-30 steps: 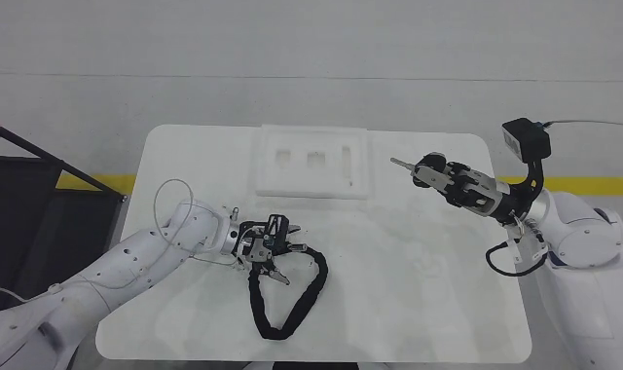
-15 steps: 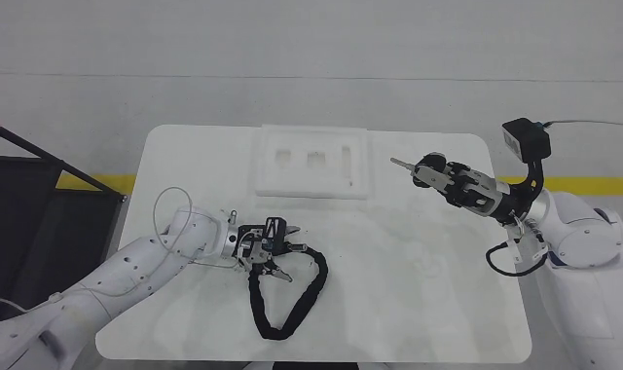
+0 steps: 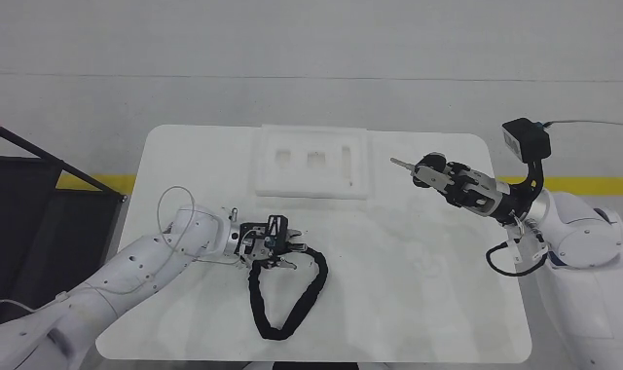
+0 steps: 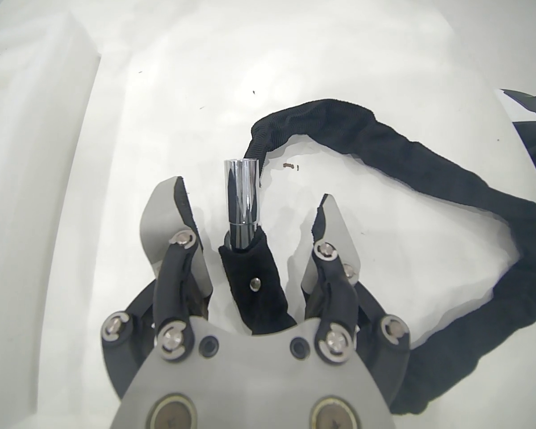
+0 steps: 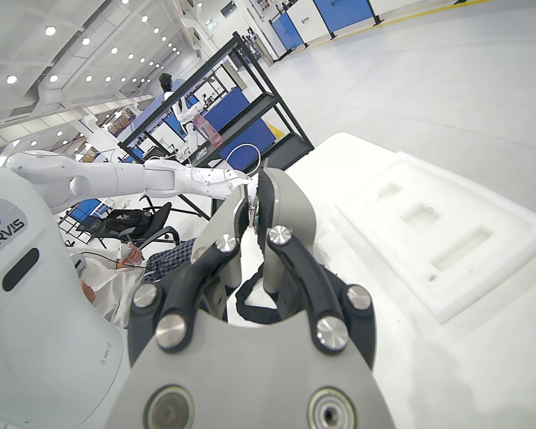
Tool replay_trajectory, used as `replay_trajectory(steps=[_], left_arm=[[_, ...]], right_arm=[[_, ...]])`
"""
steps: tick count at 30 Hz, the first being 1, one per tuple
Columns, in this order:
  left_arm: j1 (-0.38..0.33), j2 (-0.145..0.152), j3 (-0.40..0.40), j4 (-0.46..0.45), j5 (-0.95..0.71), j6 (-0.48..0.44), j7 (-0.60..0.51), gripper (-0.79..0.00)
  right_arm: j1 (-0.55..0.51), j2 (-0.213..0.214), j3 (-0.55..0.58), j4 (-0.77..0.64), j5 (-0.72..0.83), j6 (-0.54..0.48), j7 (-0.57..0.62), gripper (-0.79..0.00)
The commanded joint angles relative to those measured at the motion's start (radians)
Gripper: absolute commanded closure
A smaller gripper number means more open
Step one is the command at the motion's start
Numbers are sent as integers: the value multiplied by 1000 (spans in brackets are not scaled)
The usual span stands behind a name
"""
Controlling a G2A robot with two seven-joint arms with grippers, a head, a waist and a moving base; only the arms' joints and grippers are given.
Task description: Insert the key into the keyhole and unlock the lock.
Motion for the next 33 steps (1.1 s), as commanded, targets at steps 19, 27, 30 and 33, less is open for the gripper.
replay_trajectory(steps=[19, 27, 30, 33], left_arm=[[19, -2, -92, -55, 25, -57, 47, 0], [32, 42, -184, -183, 51, -138, 82, 0], [39, 63, -232, -241, 40, -172, 71, 0], [49, 84, -269, -301, 8, -172, 58, 0]], right_arm=[[0, 0, 0, 0, 0, 0, 0, 0], [0, 0, 0, 0, 0, 0, 0, 0], [0, 0, 0, 0, 0, 0, 0, 0], [0, 0, 0, 0, 0, 0, 0, 0]])
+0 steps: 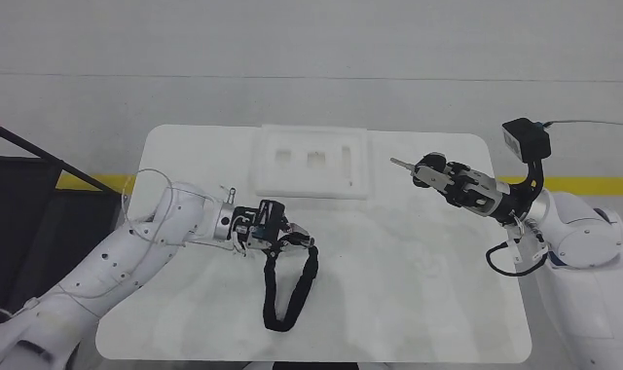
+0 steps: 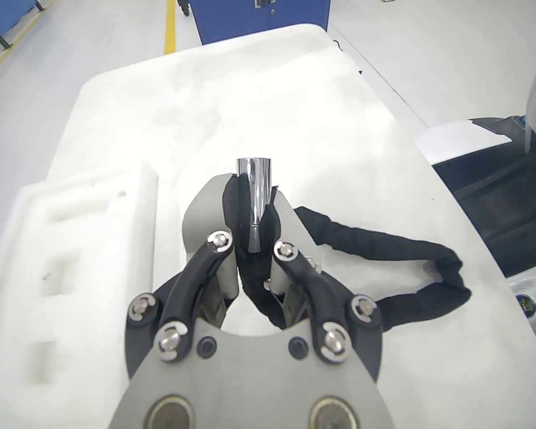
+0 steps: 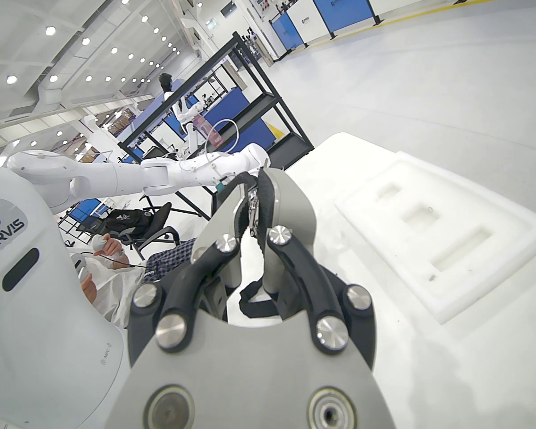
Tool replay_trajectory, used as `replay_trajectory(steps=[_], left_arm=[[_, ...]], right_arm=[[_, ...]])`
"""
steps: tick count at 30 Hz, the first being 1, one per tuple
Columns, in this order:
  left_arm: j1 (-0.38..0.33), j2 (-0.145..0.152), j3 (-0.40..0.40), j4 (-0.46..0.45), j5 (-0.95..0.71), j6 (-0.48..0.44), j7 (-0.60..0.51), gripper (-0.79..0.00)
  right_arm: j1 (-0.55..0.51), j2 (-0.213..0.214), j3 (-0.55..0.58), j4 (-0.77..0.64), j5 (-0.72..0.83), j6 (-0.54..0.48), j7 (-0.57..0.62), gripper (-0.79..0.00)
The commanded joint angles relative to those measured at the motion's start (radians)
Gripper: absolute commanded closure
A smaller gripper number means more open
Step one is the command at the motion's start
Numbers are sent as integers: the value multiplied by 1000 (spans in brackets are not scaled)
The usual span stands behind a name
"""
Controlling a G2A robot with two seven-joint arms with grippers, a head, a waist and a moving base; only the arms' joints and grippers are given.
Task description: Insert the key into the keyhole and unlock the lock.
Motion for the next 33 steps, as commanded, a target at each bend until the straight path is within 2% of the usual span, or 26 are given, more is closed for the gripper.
replay_trajectory(steps=[1, 9, 14, 18, 24, 33], left_arm=[[4, 16, -21, -39, -26, 1, -13, 0], [-2, 80, -108, -181, -165, 1, -107, 0], [-12, 97, -145, -239, -237, 1, -183, 0], [-31, 93, -168, -277, -254, 14, -234, 0], [-58, 71, -158, -323, -231, 51, -290, 0], [-69, 44, -143, -331, -171, 125, -291, 0]], right_arm=[[-2, 0, -1, -2, -4, 3, -2, 0], [-7, 10, -17, -92, -82, 69, 42, 0], [-2, 16, -32, -138, -67, 115, 88, 0], [4, 21, -53, -164, -51, 170, 131, 0], [14, 24, -87, -179, -41, 250, 154, 0], [15, 26, -106, -185, -38, 305, 137, 0]])
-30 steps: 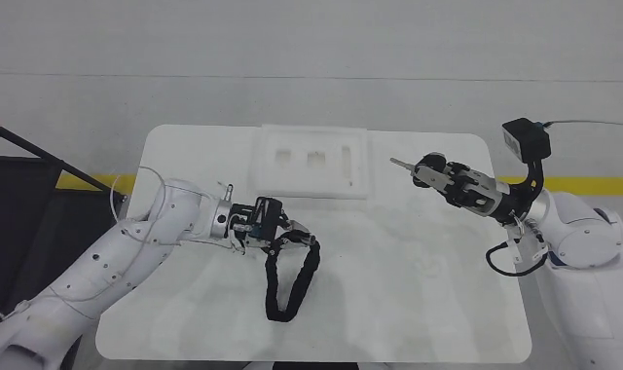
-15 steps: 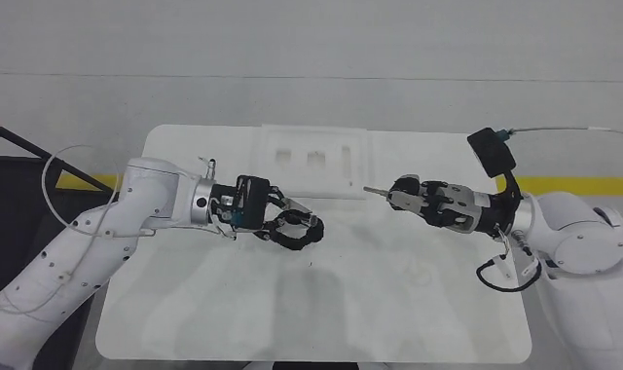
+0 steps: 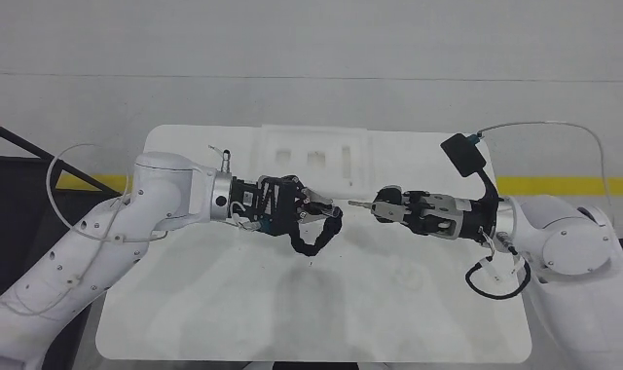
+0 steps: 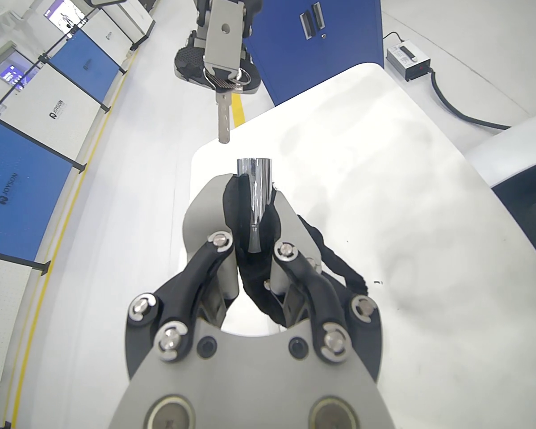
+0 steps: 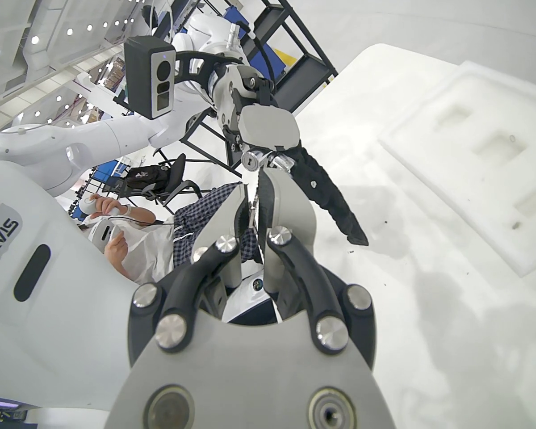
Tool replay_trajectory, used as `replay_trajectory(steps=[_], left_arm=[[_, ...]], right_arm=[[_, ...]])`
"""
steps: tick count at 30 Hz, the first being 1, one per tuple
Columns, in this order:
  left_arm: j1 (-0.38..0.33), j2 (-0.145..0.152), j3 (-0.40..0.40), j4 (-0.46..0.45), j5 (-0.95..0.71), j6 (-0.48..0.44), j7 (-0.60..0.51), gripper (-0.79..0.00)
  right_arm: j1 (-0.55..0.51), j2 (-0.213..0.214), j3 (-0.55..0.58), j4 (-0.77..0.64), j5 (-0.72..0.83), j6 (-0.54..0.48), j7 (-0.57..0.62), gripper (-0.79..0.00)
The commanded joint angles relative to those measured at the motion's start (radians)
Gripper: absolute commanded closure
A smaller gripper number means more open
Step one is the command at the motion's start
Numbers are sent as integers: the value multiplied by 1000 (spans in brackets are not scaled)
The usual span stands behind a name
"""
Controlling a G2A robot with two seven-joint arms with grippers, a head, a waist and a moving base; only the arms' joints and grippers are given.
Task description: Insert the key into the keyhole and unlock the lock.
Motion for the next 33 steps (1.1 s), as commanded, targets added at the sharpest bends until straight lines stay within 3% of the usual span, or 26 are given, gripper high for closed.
replay_trajectory(steps=[1, 11, 17, 23, 33], left_arm=[[0, 0, 0, 1, 0, 0, 1, 0], [0, 0, 0, 1, 0, 0, 1, 0], [23, -4, -7, 21, 7, 32, -6, 0], [39, -18, -6, 57, 70, 77, 93, 0], [47, -42, 14, 113, 222, 152, 252, 0]], right_arm=[[0, 0, 0, 0, 0, -1, 1, 0], [-2, 0, 0, 0, 2, 2, -5, 0], [-14, 5, 10, -65, 11, 91, 0, 0], [-4, 12, 5, -118, 1, 159, 44, 0], [-3, 17, -17, -153, -92, 286, -13, 0]])
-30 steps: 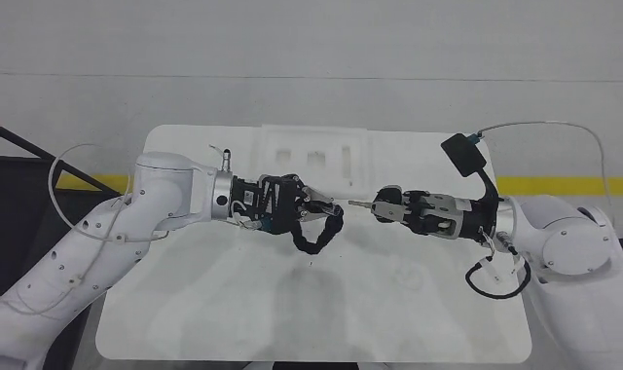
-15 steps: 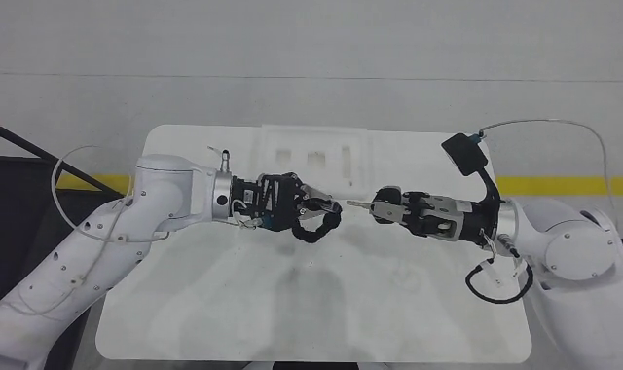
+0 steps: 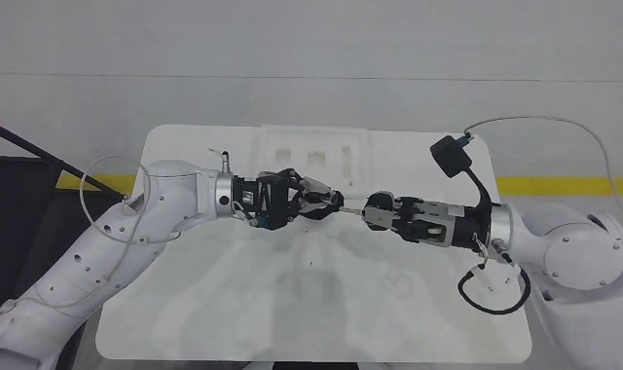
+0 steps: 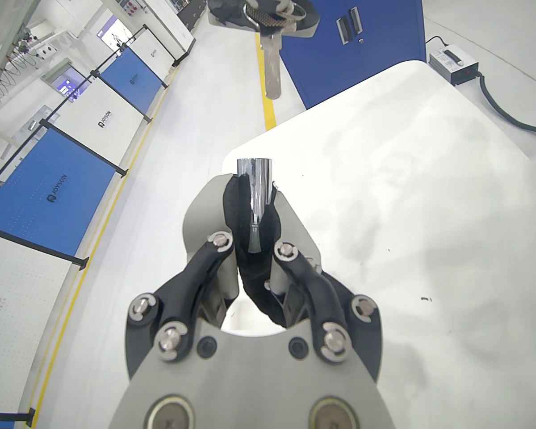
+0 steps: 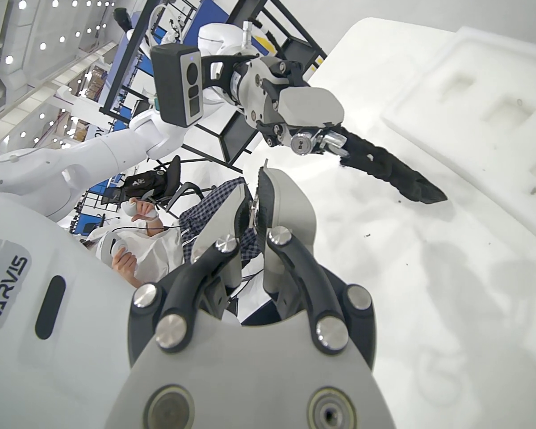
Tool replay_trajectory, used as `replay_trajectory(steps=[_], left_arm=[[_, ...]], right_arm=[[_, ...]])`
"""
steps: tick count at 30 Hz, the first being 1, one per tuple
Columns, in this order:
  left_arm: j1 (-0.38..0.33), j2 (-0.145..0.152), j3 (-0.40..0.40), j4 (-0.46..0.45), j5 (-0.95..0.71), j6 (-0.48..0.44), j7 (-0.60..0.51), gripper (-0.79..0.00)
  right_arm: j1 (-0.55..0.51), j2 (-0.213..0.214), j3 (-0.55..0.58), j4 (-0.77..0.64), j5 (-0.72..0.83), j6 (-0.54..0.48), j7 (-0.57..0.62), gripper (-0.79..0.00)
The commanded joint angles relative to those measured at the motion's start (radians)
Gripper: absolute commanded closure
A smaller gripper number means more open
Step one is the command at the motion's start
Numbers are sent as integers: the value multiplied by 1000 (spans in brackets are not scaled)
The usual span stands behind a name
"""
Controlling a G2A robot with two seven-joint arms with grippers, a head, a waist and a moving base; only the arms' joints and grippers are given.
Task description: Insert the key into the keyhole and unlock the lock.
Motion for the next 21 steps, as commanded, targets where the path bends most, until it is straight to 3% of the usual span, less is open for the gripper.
replay_trajectory(steps=[1, 21], left_arm=[[0, -4, 3, 4, 17, 4, 16, 0], [27, -28, -22, 18, 54, -2, 33, 0]], right_arm=[[1, 1, -6, -1, -25, 12, -2, 0], [-7, 5, -33, 9, -37, 80, -60, 0]])
